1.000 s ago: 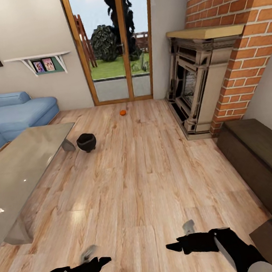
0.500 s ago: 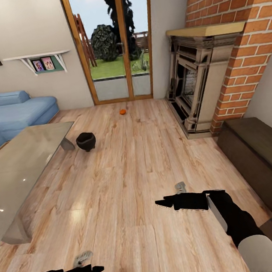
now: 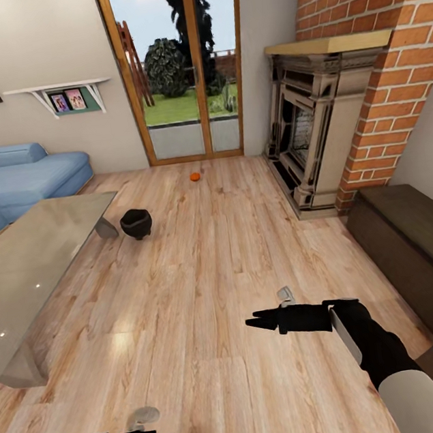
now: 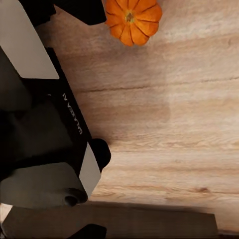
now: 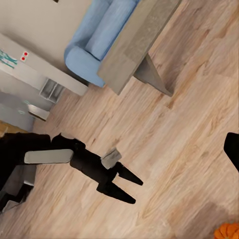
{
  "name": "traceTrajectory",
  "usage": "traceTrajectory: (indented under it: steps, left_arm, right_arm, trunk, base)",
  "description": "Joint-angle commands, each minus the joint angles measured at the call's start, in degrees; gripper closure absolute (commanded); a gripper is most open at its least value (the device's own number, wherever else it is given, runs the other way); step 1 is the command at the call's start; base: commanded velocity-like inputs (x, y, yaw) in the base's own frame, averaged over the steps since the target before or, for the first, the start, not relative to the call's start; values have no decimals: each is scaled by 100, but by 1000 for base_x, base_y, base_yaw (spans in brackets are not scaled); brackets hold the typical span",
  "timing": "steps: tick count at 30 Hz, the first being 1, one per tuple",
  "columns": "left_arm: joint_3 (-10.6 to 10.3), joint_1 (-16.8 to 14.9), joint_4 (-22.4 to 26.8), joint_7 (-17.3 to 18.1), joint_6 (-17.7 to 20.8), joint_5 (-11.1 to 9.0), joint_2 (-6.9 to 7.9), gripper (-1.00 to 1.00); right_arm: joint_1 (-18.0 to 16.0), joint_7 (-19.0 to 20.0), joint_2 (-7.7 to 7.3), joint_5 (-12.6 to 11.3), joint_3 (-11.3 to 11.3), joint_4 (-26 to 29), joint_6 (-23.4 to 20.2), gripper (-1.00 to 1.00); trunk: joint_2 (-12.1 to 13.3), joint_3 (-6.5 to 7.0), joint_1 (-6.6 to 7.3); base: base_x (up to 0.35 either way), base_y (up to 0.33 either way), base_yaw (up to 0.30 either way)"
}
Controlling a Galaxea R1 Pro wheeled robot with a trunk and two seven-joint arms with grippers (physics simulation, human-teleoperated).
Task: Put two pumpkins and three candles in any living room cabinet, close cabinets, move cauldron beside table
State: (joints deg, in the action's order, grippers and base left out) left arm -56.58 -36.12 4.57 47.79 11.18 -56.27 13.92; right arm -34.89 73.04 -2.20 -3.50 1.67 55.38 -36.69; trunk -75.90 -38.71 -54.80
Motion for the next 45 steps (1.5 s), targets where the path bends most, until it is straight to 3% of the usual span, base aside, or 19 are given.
traceTrajectory:
  steps: [1, 6, 9, 10, 14, 45]
  left_arm:
    - [-12, 0, 3, 244, -1, 0, 3, -100]
    - [-87, 0, -7, 738, 15, 5, 13, -100]
    - [-102, 0, -17, 753, 16, 3, 14, -100]
    - [-106, 0, -24, 757, 16, 2, 25, -100]
    - [-107, 0, -28, 751, 23, -4, 31, -100]
    - [-102, 1, -30, 732, 16, -15, 15, -100]
  right_arm:
    - [0, 216, -3, 4, 4, 38, -162, -100]
    - [0, 464, 1, 1, 14, 73, -403, -100]
    - [0, 582, 15, -1, 10, 74, -421, -100]
    - [0, 1073, 17, 2, 9, 78, -579, -100]
    - [0, 1270, 21, 2, 9, 71, -918, -100]
    - [0, 1283, 29, -5, -4, 53, -1007, -100]
  trunk:
    - [-42, -19, -23]
    - [-242, -108, -132]
    - [-362, -162, -198]
    - [-403, -180, -220]
    - [-563, -252, -308]
    - [-1806, -808, -989]
  base:
    - [0, 0, 0]
    - [0, 0, 0]
    - [0, 0, 0]
    - [0, 0, 0]
    - [0, 0, 0]
    - [0, 0, 0]
